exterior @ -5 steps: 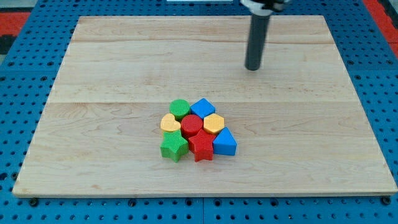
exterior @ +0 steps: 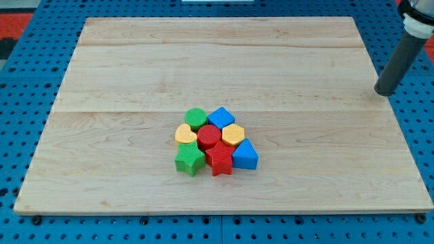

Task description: Nudge the group of blocks left a bit

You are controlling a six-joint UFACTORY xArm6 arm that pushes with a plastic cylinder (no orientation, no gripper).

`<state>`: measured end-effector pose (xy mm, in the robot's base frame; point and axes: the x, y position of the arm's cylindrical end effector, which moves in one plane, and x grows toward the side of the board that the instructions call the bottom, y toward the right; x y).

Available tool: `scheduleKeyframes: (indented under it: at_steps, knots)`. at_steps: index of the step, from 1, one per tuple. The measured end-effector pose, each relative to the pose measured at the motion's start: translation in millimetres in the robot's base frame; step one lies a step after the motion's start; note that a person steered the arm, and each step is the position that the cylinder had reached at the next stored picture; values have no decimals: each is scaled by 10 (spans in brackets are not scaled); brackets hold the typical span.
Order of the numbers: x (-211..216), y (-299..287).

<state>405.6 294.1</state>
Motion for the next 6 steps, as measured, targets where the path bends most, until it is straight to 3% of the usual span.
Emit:
scheduleKeyframes:
  at_steps: [1,3,5,6]
  knots:
    - [32,175]
    - [611,227]
    - [1273,-1140]
    - [1365,-1970]
